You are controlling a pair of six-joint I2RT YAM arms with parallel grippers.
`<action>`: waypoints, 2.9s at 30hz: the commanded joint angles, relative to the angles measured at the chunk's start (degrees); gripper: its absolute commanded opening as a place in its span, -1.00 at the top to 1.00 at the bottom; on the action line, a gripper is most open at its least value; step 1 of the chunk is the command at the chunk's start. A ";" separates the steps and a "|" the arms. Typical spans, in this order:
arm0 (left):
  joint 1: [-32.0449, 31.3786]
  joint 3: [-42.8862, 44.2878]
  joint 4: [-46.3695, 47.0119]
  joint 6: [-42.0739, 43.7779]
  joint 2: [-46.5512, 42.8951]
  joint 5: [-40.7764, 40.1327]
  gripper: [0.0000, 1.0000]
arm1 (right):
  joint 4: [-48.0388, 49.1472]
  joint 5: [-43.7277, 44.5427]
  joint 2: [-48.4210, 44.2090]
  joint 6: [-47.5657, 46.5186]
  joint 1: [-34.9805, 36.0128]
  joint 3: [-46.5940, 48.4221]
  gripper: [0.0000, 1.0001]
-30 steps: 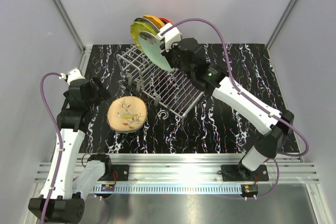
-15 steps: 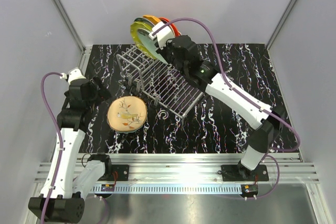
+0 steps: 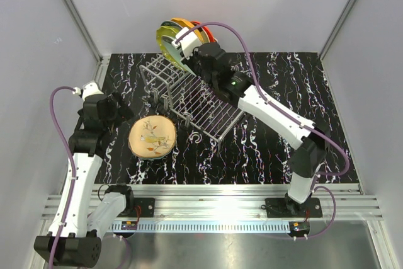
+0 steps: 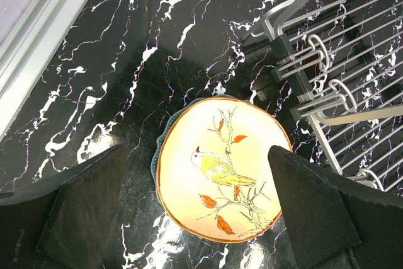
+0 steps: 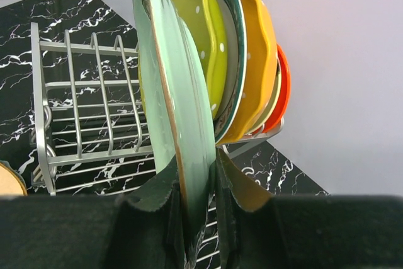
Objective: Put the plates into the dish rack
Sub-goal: Insert the plate into the dish rack
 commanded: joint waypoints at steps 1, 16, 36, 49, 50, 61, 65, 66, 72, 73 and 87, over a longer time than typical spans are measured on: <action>0.20 0.21 2.24 0.71 0.20 1.05 -0.98 | 10.65 0.49 -0.94 -0.17 -0.77 5.93 1.00; -0.24 0.21 2.24 0.79 0.38 1.32 -0.98 | 9.16 -3.11 4.33 2.47 -1.74 10.94 1.00; -0.77 0.21 2.15 0.88 0.38 1.58 -0.98 | 8.54 -5.49 8.90 3.17 -2.26 15.34 1.00; -0.86 0.13 2.24 0.88 0.64 1.76 -0.98 | 8.54 -6.37 11.98 3.70 -2.62 18.15 1.00; -0.86 0.21 2.24 0.88 0.64 1.84 -0.98 | 8.54 -6.37 12.07 3.79 -2.62 18.24 1.00; -0.95 0.12 2.24 0.97 0.81 2.11 -0.98 | 9.16 -6.54 13.92 5.28 -2.79 18.85 1.00; -1.04 0.12 2.24 0.97 0.90 2.20 -0.98 | 9.60 -6.72 14.18 5.98 -2.88 18.76 1.00; -1.04 0.12 2.24 0.97 0.82 2.20 -0.98 | 9.60 -6.89 14.18 6.07 -2.88 18.76 1.00; -1.21 0.12 2.24 1.06 0.82 2.28 -0.98 | 9.68 -6.72 14.53 6.25 -2.88 18.59 0.92; -1.21 0.12 1.98 0.97 0.90 2.20 -0.98 | 9.68 -6.63 14.71 6.25 -2.88 18.59 0.92; -1.30 0.21 2.15 1.14 0.90 2.20 -0.98 | 9.68 -6.28 15.32 6.16 -2.97 18.76 0.49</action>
